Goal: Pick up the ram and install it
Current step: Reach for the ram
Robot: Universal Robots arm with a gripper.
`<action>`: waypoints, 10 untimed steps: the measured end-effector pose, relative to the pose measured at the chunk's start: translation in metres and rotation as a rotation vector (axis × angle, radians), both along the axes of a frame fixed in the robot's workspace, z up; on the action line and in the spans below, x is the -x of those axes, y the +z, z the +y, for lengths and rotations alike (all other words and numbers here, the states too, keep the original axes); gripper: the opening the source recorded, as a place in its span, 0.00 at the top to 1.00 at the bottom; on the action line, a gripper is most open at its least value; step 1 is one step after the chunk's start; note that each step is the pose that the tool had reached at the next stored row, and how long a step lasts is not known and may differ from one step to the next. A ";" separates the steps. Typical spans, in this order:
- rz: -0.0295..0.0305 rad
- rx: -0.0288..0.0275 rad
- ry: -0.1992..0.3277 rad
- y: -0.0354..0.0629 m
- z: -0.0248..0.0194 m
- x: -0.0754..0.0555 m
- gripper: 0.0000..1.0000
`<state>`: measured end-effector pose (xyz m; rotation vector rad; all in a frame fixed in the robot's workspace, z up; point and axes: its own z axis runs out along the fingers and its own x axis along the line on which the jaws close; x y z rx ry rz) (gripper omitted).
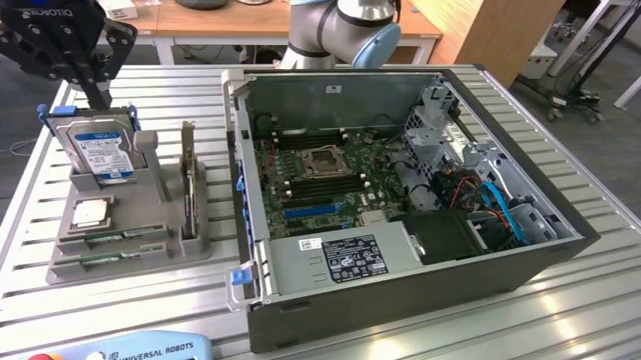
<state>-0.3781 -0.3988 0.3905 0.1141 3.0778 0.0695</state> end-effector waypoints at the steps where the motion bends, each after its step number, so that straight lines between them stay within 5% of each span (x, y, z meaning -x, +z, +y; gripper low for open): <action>1: 0.0002 0.0002 0.000 0.0000 0.0000 0.003 0.90; 10: 0.0001 0.0001 0.000 0.0000 -0.0009 0.004 0.90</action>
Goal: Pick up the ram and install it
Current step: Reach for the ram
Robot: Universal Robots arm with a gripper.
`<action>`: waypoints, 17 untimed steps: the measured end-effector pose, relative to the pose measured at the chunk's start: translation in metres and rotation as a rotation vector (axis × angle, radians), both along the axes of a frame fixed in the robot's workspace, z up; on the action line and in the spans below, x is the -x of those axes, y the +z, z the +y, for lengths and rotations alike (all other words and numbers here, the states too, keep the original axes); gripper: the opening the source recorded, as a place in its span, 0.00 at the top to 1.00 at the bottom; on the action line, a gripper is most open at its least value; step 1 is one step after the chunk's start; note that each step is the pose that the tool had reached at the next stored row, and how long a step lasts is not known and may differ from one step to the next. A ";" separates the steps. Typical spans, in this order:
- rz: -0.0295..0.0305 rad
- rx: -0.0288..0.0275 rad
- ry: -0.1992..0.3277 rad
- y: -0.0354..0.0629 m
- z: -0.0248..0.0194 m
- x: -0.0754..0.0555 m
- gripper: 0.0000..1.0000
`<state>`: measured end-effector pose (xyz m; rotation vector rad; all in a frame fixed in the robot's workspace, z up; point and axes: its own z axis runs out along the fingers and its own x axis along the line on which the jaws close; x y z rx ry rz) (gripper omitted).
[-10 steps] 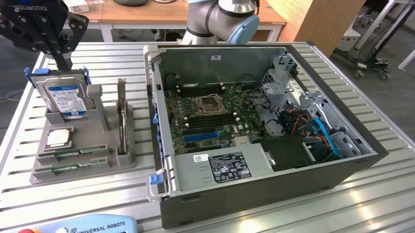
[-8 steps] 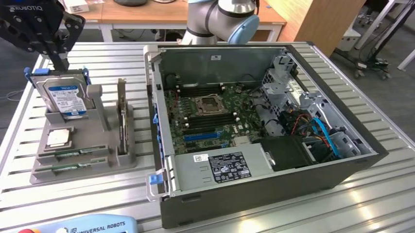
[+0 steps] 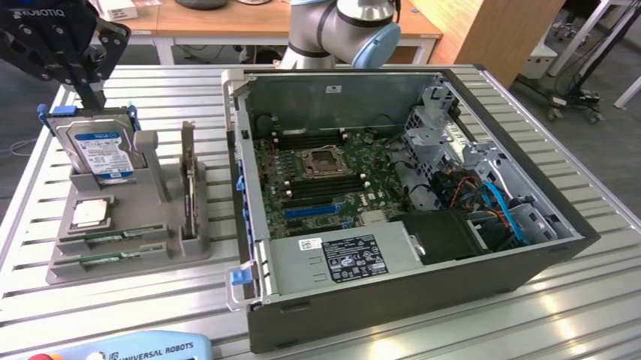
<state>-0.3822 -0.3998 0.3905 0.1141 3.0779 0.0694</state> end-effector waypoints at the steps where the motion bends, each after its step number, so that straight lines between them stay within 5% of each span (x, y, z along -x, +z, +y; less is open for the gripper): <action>1: -0.0001 0.0000 0.000 0.0000 -0.0009 0.000 0.90; 17: -0.0001 0.0000 0.000 0.0000 -0.0206 0.005 0.90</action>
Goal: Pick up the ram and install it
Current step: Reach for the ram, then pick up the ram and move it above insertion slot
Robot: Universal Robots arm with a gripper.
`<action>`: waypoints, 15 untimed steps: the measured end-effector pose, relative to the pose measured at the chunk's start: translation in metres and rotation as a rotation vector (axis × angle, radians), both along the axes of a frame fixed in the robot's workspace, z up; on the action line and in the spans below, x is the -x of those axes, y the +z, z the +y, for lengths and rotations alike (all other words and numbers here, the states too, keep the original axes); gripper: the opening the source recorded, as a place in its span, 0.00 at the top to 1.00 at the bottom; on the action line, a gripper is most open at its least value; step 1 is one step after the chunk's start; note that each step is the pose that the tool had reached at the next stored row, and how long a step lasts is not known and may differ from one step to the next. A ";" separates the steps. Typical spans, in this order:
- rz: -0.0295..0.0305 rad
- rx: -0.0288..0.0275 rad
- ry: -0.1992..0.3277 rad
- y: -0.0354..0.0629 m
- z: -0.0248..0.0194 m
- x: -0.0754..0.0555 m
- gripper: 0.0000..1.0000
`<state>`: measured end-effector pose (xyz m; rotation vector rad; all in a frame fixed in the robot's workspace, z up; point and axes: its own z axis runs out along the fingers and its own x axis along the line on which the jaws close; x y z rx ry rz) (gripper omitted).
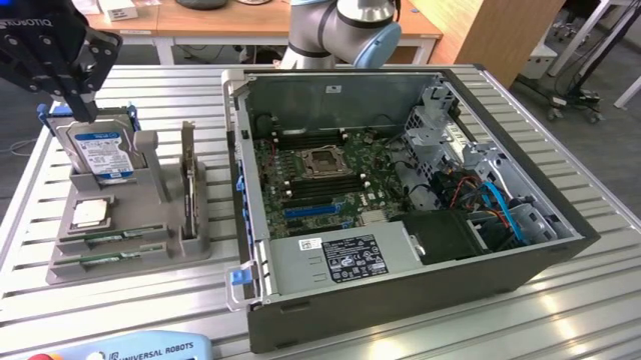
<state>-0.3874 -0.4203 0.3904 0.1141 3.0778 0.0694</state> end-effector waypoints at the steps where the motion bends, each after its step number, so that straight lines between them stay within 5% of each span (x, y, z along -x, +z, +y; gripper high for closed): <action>1: 0.0001 0.0001 0.000 0.0000 -0.0016 0.000 0.90; 5: 0.0001 0.0000 0.000 0.0000 -0.0050 0.000 0.90; 15: 0.0001 0.0000 0.000 0.0000 -0.0050 0.000 0.90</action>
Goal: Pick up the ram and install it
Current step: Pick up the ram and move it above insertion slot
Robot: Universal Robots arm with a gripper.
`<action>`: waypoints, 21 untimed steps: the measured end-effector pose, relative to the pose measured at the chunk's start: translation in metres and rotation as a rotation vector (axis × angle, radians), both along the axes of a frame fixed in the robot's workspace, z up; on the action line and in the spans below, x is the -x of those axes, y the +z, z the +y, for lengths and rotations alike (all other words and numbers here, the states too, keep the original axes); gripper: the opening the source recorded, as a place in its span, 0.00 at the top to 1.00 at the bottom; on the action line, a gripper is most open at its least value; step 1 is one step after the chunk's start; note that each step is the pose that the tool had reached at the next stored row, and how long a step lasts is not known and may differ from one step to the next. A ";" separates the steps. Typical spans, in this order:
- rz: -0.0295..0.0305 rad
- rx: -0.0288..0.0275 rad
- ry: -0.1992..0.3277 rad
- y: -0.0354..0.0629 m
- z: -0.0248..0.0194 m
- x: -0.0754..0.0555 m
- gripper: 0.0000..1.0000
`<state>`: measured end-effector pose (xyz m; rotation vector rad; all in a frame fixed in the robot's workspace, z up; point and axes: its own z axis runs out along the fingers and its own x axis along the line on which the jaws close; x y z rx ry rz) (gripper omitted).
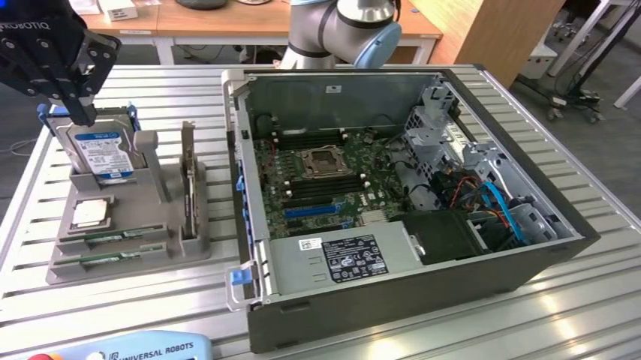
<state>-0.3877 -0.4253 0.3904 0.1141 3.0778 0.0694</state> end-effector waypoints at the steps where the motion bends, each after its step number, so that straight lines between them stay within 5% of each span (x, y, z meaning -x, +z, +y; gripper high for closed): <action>1: 0.0000 0.0000 0.000 0.0000 0.0000 0.000 0.90; 12: 0.0001 0.0002 0.006 0.0000 0.0000 0.000 0.90; 21: -0.0001 0.0033 0.074 -0.0005 0.0000 0.000 0.90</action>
